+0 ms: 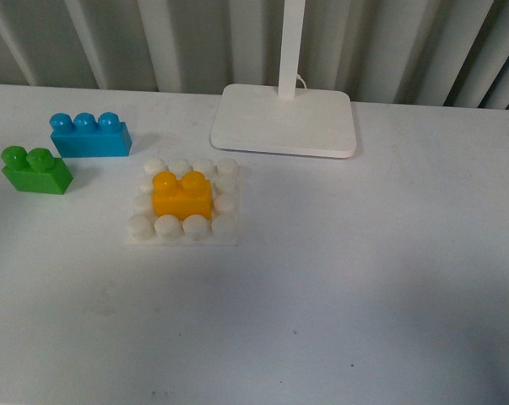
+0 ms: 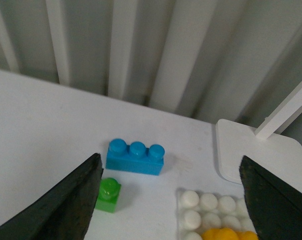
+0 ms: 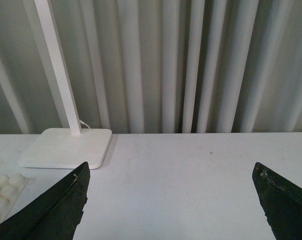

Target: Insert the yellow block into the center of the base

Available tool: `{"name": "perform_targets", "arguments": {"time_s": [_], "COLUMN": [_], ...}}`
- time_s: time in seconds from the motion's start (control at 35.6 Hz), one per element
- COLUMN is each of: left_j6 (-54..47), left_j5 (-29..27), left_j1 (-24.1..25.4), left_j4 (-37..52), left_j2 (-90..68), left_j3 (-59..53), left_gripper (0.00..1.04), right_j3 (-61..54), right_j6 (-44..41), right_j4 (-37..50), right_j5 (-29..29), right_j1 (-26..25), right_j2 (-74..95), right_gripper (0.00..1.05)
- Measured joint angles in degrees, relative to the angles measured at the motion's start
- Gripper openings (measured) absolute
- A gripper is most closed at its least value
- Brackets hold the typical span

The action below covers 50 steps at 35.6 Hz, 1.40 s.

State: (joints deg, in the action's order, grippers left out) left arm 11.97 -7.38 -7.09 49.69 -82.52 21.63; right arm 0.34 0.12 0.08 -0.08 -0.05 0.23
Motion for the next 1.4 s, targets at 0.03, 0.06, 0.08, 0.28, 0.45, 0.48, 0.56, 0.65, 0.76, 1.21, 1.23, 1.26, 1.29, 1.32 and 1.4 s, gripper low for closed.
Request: {"name": "perform_targets", "arguments": {"time_s": [0.03, 0.06, 0.08, 0.28, 0.45, 0.48, 0.56, 0.65, 0.76, 1.21, 1.23, 1.26, 1.29, 1.32, 1.4], "left_j6": [-2.2, -4.2, -5.4, -10.3, -11.1, -11.1, -11.3, -11.5, -11.5, -11.5, -11.5, -11.5, -11.5, -11.5, -11.5], "left_j5": [0.1, 0.5, 0.7, 2.6, 6.4, 6.7, 7.0, 7.3, 7.4, 7.4, 7.4, 7.4, 7.4, 7.4, 7.4], "left_j1": [0.3, 0.6, 0.7, 2.0, 4.8, 5.5, 6.9, 6.9, 7.0, 7.0, 7.0, 7.0, 7.0, 7.0, 7.0], "left_j4": [4.2, 9.1, 11.6, 14.4, 10.2, 9.7, 6.6, 3.6, 0.0, -14.7, -15.4, -16.1, -16.8, -17.8, -19.9], "left_j2": [-0.3, -0.5, -0.5, 7.4, 14.7, 15.7, 20.6, 24.8, 29.4, 46.7, 47.5, 48.3, 49.0, 50.2, 52.3], "left_j3": [-1.5, -3.7, -5.1, -10.8, -14.9, -15.3, -16.9, -18.0, -19.1, -21.1, -21.1, -21.1, -21.1, -21.1, -21.1], "left_gripper": [0.81, 0.75, 0.72, 0.39, 0.09, 0.05, 0.04, 0.04, 0.04, 0.04, 0.04, 0.04, 0.04, 0.04, 0.04], "right_j3": [0.0, 0.0, 0.0, 0.0, 0.0, 0.0, 0.0, 0.0, 0.0, 0.0, 0.0, 0.0, 0.0, 0.0, 0.0], "right_j6": [0.0, 0.0, 0.0, 0.0, 0.0, 0.0, 0.0, 0.0, 0.0, 0.0, 0.0, 0.0, 0.0, 0.0, 0.0], "right_j4": [0.0, 0.0, 0.0, 0.0, 0.0, 0.0, 0.0, 0.0, 0.0, 0.0, 0.0, 0.0, 0.0, 0.0, 0.0], "right_j5": [0.0, 0.0, 0.0, 0.0, 0.0, 0.0, 0.0, 0.0, 0.0, 0.0, 0.0, 0.0, 0.0, 0.0, 0.0], "right_j1": [0.0, 0.0, 0.0, 0.0, 0.0, 0.0, 0.0, 0.0, 0.0, 0.0, 0.0, 0.0, 0.0, 0.0, 0.0], "right_j2": [0.0, 0.0, 0.0, 0.0, 0.0, 0.0, 0.0, 0.0, 0.0, 0.0, 0.0, 0.0, 0.0, 0.0, 0.0], "right_gripper": [0.95, 0.95, 0.95, 0.95, 0.95, 0.95, 0.95, 0.95, 0.95, 0.95, 0.95, 0.95, 0.95, 0.95, 0.95]}}
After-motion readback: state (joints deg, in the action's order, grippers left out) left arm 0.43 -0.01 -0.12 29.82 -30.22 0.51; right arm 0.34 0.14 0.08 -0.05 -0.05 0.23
